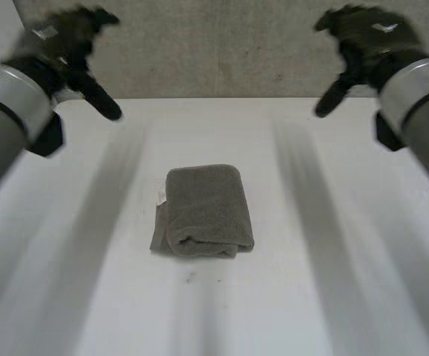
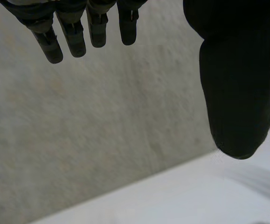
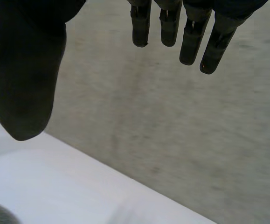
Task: Fold the towel.
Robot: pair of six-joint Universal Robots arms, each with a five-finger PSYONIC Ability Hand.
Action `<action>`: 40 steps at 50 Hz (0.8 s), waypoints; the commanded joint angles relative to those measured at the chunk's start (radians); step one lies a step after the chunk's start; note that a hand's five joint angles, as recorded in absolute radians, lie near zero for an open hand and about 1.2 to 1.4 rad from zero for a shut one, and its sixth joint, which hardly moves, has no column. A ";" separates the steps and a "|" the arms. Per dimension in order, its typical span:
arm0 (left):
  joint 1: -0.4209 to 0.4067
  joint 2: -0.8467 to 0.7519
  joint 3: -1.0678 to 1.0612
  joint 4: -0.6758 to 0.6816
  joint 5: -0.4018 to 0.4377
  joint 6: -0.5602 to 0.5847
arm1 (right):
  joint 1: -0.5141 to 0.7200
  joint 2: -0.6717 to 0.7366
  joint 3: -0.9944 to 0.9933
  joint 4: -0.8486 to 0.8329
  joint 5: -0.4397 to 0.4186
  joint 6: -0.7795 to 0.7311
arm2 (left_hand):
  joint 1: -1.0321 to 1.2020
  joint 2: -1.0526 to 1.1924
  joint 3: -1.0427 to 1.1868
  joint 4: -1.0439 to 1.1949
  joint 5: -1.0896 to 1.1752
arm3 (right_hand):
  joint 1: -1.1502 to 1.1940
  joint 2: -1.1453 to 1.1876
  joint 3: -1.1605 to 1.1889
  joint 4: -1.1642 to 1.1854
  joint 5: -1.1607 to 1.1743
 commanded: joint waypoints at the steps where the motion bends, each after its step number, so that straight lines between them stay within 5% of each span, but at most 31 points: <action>1: 0.021 0.113 -0.007 -0.117 0.002 -0.033 | -0.046 -0.088 0.081 0.064 0.012 -0.007 | 0.017 0.022 0.025 0.024 -0.009 | -0.055 -0.075 -0.065 -0.086 -0.062; 33: 0.009 0.154 -0.143 -0.126 0.001 -0.027 | -0.086 -0.132 0.170 0.052 -0.003 -0.084 | 0.005 0.010 0.014 0.013 -0.021 | -0.055 -0.075 -0.065 -0.086 -0.062; 40: 0.014 0.149 -0.145 -0.113 0.002 -0.027 | -0.043 -0.035 0.115 0.058 -0.115 -0.193 | -0.001 0.004 0.008 0.007 -0.027 | -0.055 -0.075 -0.065 -0.086 -0.062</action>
